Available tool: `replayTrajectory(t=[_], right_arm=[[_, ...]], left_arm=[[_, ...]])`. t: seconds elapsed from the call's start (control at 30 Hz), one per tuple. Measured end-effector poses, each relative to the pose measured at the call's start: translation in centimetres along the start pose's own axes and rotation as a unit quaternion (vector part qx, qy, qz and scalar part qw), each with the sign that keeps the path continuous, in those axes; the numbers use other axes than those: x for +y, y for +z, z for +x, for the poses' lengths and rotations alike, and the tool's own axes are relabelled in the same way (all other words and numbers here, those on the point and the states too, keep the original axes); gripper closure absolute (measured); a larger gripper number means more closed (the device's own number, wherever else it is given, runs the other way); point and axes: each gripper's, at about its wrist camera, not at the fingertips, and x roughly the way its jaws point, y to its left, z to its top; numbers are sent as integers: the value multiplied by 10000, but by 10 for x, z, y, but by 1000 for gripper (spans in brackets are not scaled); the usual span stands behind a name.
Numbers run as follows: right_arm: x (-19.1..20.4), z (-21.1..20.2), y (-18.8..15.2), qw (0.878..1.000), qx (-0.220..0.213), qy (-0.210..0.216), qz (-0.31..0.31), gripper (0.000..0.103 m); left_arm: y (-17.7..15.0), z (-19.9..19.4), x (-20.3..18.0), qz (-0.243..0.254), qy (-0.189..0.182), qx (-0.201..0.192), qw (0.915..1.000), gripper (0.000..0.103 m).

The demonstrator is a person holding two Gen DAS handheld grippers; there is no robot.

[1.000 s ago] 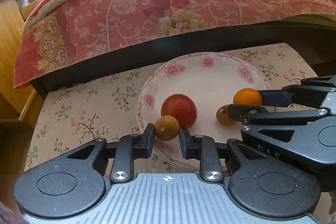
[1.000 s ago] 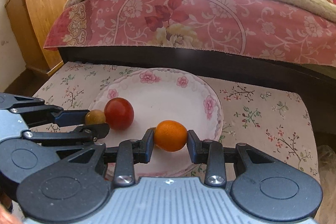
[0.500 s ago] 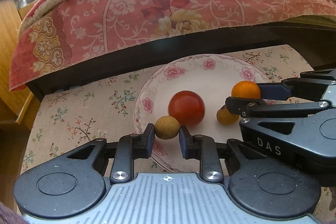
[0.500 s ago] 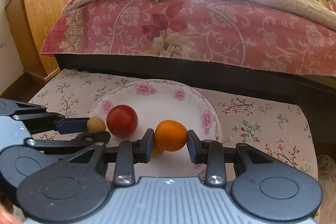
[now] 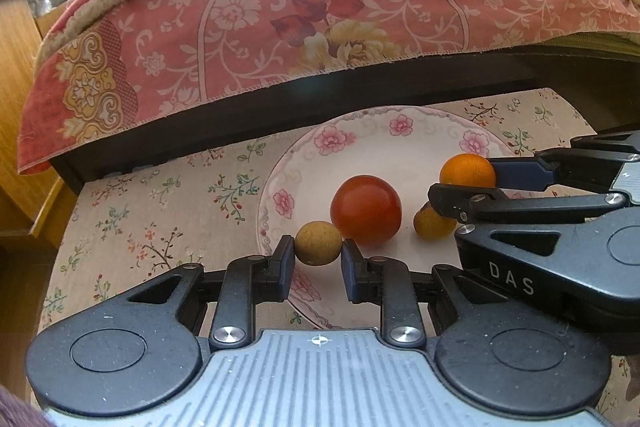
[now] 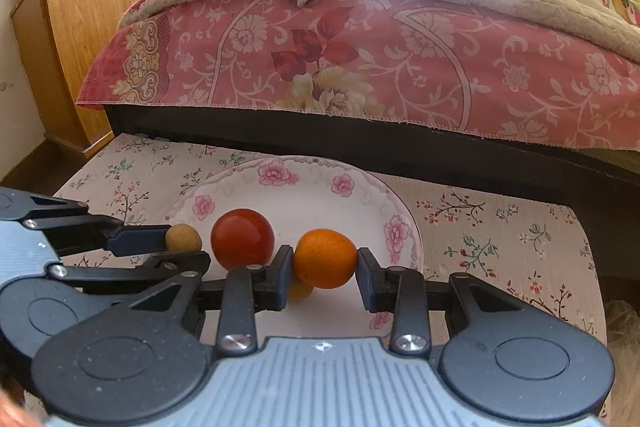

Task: Organize fruits
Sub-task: 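Lower the brown fruit and orange tomato into the white plate with both tools, then open both tools to release the fruits in the plate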

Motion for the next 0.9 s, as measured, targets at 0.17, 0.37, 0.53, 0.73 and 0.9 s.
replayTrajectory(t=[0.17,0.37,0.53,0.73,0.9], right_arm=[[0,0,0,10000,-4,-1,-1,66],[1,0,1,10000,-19,-1,-29,66],[2,0,1,10000,-34,43,-19,66],[2,1,0,9998,-64,178,14,66],[0,2,1,9998,-75,196,-6,65]], left_arm=[[0,0,0,0,-2,1,10000,70],[0,-1,0,15,-1,-7,10000,70],[0,-3,2,32,15,-46,10000,70],[-2,-6,3,54,5,-120,9999,70],[-3,-4,7,-92,-245,-131,9996,69]])
